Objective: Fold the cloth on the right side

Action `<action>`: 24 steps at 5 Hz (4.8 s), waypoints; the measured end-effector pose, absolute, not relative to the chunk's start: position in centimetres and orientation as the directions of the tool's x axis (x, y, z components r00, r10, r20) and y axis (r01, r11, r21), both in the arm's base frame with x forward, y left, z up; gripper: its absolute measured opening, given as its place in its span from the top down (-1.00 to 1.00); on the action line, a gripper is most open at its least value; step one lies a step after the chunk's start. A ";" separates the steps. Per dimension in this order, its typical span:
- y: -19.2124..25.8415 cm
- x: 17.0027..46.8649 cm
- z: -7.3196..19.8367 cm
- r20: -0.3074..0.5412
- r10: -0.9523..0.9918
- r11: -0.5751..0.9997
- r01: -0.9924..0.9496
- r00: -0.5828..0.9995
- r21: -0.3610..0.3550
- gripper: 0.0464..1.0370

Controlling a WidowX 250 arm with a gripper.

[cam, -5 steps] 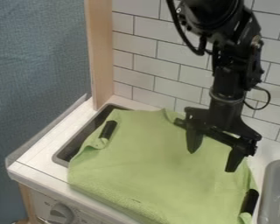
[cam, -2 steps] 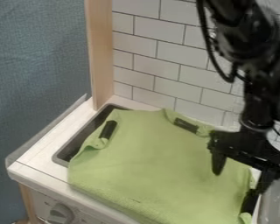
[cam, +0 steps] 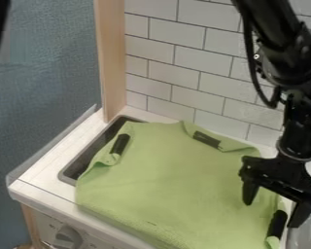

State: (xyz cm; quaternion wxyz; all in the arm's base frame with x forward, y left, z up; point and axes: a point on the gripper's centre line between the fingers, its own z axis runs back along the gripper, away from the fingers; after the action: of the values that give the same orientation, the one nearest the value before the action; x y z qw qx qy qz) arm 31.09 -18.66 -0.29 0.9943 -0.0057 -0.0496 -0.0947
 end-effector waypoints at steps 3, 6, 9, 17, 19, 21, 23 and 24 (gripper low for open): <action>-20.5 31.7 -2.7 0.039 -0.234 0.972 0.233 0.972 0.012 -0.80; -20.8 31.5 -2.9 0.050 -0.230 0.973 0.230 0.972 0.018 0.51; -19.5 30.8 -1.5 0.084 -0.239 0.971 0.239 0.967 0.018 0.98; -6.2 33.0 3.0 -0.026 -0.329 0.938 0.324 0.944 -0.126 0.99; -4.7 33.4 0.8 -0.077 -0.331 0.934 0.315 0.940 -0.167 0.99; -3.6 33.4 0.0 -0.108 -0.318 0.936 0.294 0.942 -0.192 0.63; -3.6 33.2 0.1 -0.124 -0.312 0.938 0.284 0.942 -0.200 -0.51; -3.6 33.1 0.2 -0.128 -0.314 0.937 0.286 0.941 -0.199 -0.95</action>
State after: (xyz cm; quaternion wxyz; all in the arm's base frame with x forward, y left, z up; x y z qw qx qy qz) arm 33.13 -3.61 0.19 0.9810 -0.0892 0.0793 -0.1530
